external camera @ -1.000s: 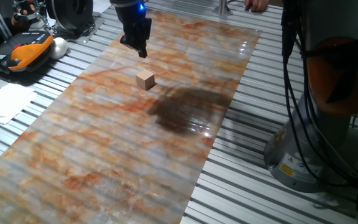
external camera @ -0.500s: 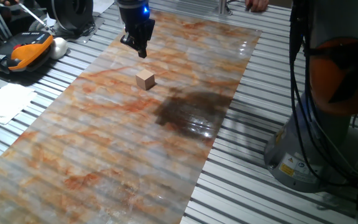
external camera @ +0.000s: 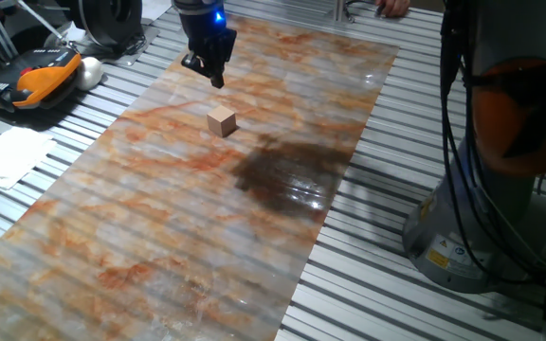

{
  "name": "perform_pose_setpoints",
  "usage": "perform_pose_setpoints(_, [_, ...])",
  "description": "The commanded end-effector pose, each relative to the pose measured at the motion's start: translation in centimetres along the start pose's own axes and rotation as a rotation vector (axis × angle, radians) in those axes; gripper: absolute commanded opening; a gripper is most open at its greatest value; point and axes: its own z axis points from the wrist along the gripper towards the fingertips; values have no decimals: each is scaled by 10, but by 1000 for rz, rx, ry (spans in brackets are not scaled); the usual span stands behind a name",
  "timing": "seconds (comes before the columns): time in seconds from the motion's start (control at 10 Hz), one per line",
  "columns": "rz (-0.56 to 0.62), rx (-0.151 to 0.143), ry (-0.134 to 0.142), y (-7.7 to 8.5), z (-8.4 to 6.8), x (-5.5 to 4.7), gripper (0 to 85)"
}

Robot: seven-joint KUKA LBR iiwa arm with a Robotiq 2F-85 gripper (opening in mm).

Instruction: Use the gripper to push the small block from left to right

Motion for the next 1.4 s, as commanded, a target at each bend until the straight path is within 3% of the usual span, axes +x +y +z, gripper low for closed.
perform_pose_setpoints(0.0, [2,3,-8,0,0,0,0])
perform_pose_setpoints(0.1, [6,20,-31,0,0,0,0])
perform_pose_setpoints(0.4, [27,45,-42,0,0,0,0])
perform_pose_setpoints(0.8, [-62,45,-1,0,0,0,0])
perform_pose_setpoints(1.2, [-149,11,-22,-45,25,-30,0])
perform_pose_setpoints(1.3, [-168,-4,-19,-57,29,-43,0])
